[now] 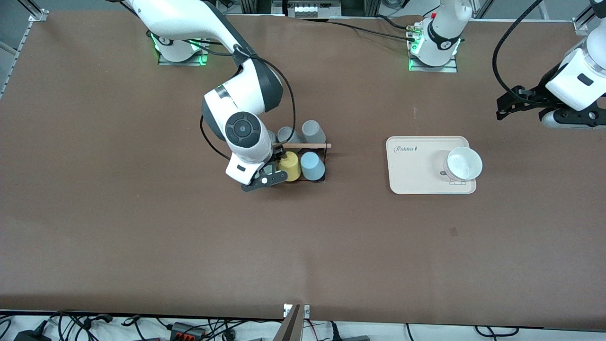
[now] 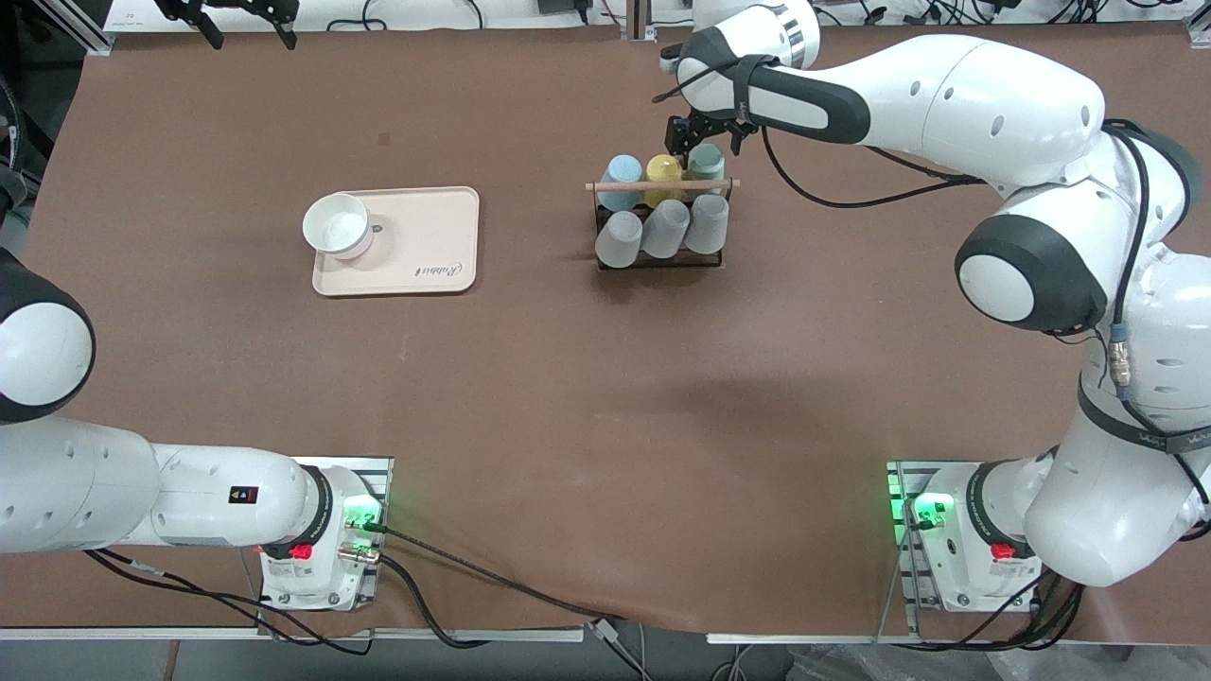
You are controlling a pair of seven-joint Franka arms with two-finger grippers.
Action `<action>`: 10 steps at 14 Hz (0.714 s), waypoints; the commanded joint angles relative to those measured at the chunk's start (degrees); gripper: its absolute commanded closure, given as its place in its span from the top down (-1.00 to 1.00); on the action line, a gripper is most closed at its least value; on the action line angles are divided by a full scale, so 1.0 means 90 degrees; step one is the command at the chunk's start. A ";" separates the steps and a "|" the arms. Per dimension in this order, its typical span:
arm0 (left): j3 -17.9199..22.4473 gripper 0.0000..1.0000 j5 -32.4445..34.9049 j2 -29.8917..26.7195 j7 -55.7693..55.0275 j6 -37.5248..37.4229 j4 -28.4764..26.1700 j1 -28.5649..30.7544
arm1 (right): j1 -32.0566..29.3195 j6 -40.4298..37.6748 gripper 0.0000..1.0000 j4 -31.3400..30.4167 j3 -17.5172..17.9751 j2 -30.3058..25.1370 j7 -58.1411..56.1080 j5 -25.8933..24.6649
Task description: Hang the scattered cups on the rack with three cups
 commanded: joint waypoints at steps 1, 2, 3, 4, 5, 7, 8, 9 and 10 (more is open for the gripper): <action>0.0017 1.00 -0.0029 -0.0007 0.0116 -0.0015 -0.0003 0.0017 | -0.0044 -0.0358 1.00 0.0180 -0.0080 -0.0220 0.0257 0.0063; 0.0017 1.00 -0.0029 -0.0007 0.0116 -0.0015 -0.0003 0.0007 | -0.0093 -0.0466 1.00 0.0219 -0.0129 -0.0309 0.0247 0.0053; 0.0017 1.00 -0.0029 -0.0007 0.0116 -0.0015 -0.0013 0.0007 | -0.0229 -0.0641 1.00 0.0287 -0.0139 -0.0416 0.0247 0.0034; 0.0017 1.00 -0.0029 -0.0007 0.0116 -0.0015 -0.0003 0.0007 | -0.0375 -0.0788 1.00 0.0394 -0.0130 -0.0523 0.0247 0.0005; 0.0007 1.00 -0.0029 -0.0007 0.0116 -0.0015 -0.0003 0.0007 | -0.0560 -0.0934 1.00 0.0443 -0.0159 -0.0621 0.0227 -0.0015; 0.0007 1.00 -0.0029 -0.0007 0.0106 -0.0024 -0.0013 0.0007 | -0.0931 -0.1062 1.00 0.0454 -0.0314 -0.0875 0.0208 -0.0025; 0.0007 1.00 -0.0029 -0.0007 0.0106 -0.0015 -0.0013 0.0007 | -0.1146 -0.1072 1.00 0.0444 -0.0451 -0.1011 0.0101 -0.0015; 0.0007 1.00 -0.0029 -0.0007 0.0106 -0.0015 -0.0003 0.0007 | -0.1399 -0.1082 1.00 0.0454 -0.0539 -0.1109 -0.0161 -0.0015; 0.0007 1.00 -0.0029 -0.0007 0.0106 -0.0015 -0.0003 0.0007 | -0.1624 -0.1092 1.00 0.0454 -0.0540 -0.1226 -0.0386 -0.0025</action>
